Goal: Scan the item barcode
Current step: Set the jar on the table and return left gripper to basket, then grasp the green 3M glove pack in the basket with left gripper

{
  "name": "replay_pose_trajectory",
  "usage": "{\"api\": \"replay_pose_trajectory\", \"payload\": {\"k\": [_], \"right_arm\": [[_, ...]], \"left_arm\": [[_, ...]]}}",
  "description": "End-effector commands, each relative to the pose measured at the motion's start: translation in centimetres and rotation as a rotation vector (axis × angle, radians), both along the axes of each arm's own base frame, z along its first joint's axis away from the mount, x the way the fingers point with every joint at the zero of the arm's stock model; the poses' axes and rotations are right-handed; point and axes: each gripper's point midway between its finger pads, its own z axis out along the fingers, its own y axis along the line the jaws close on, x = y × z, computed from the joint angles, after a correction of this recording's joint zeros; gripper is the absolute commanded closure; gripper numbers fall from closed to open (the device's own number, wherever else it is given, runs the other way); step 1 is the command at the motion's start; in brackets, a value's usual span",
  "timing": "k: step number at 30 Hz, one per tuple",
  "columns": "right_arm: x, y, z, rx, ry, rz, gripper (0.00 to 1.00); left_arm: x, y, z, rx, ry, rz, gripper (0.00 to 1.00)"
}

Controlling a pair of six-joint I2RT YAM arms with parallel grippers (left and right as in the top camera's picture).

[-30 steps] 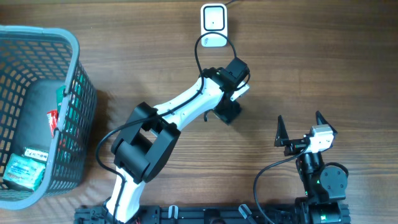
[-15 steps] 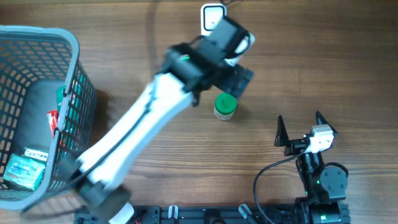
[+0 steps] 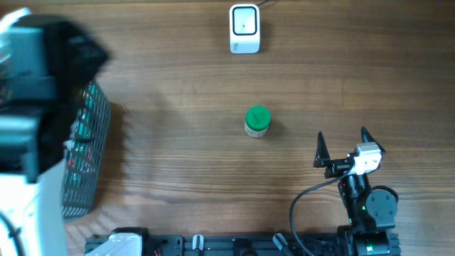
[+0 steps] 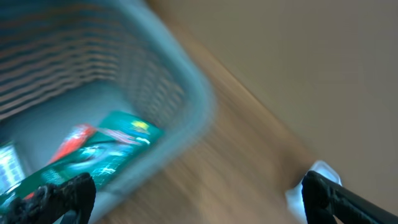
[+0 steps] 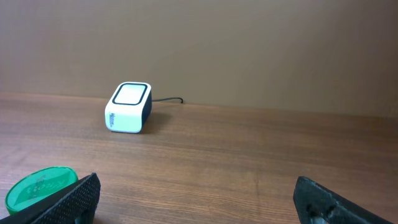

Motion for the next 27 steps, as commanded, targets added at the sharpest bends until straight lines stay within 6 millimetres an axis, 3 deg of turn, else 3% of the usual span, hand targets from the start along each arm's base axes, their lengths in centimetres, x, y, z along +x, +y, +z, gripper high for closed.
{"api": "replay_pose_trajectory", "payload": {"k": [1,5,12,16,21,27], "right_arm": [[0.0,-0.2,0.0,0.010,-0.001,-0.012,0.00],[0.0,-0.2,0.0,0.010,-0.001,-0.012,0.00],[0.0,-0.2,0.0,0.011,0.000,-0.012,0.00],[0.0,-0.2,0.0,0.010,-0.001,-0.012,0.00],[0.0,-0.2,0.0,0.010,-0.001,-0.012,0.00],[0.0,-0.2,0.0,0.010,-0.001,-0.012,0.00]], "left_arm": [[-4.8,7.6,-0.4,-0.246,-0.153,0.541,0.00],[-7.2,11.2,-3.1,-0.415,-0.147,0.783,0.00],[-8.1,15.4,-9.4,-0.494,0.083,0.904,0.00],[-7.2,15.8,-14.1,-0.579,0.249,0.810,0.00],[-6.7,15.3,-18.6,-0.734,0.312,0.687,0.00],[-8.6,15.7,-20.4,-0.713,0.404,0.606,0.00]]}}
